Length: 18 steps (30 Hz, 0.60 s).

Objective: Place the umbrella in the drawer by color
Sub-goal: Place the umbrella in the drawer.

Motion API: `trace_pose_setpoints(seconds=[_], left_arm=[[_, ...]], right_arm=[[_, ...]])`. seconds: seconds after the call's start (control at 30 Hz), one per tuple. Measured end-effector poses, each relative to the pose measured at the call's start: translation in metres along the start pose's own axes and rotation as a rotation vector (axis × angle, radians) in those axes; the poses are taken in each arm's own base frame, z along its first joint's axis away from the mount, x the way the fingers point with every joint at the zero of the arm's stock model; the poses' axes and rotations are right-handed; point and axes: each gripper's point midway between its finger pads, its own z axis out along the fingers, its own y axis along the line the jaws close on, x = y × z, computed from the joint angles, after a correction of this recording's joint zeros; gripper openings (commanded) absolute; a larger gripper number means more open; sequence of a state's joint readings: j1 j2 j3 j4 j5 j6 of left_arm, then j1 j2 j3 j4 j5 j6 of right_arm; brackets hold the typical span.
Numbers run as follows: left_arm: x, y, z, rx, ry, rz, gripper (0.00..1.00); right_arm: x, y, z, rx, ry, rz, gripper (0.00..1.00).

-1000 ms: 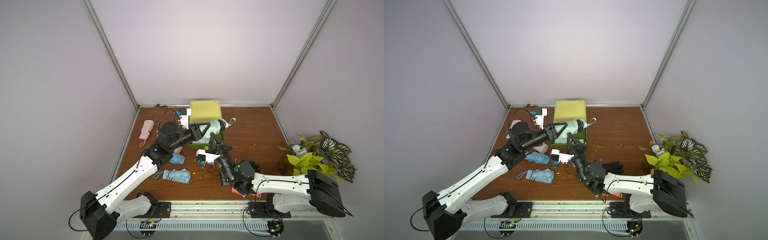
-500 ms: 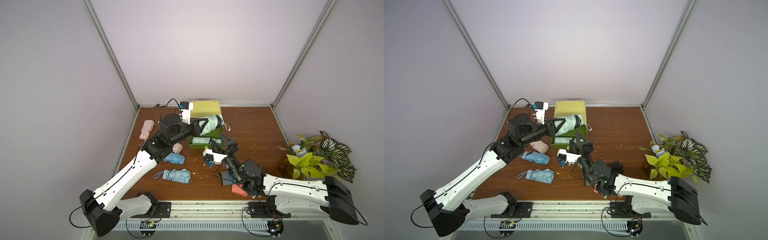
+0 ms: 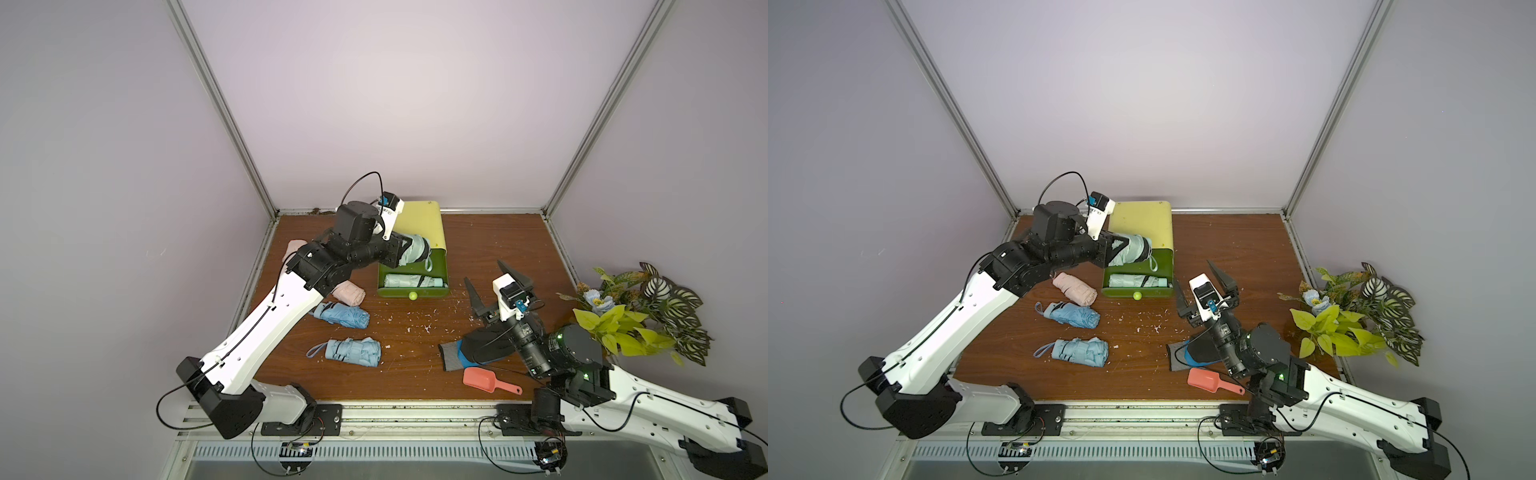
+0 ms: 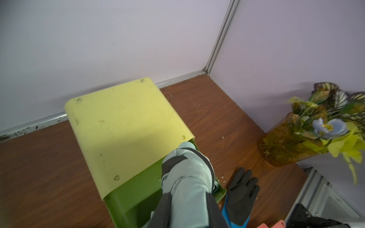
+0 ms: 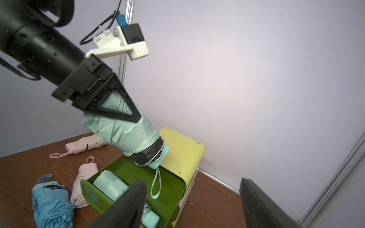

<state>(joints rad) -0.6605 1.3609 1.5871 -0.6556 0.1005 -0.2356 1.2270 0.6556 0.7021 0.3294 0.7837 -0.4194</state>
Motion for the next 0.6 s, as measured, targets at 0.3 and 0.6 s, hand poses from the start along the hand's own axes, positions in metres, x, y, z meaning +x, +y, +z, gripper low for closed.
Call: trace_pose_setpoints(seconds=[0.3, 0.6], left_arm=[[0.016, 0.014, 0.022, -0.067, 0.079, 0.022, 0.0], [0.042, -0.001, 0.074, 0.048, 0.122, -0.041, 0.09]], right_arm=[[0.016, 0.014, 0.006, -0.027, 0.053, 0.056, 0.85], [0.05, 0.037, 0.017, -0.073, 0.129, 0.057, 0.85]])
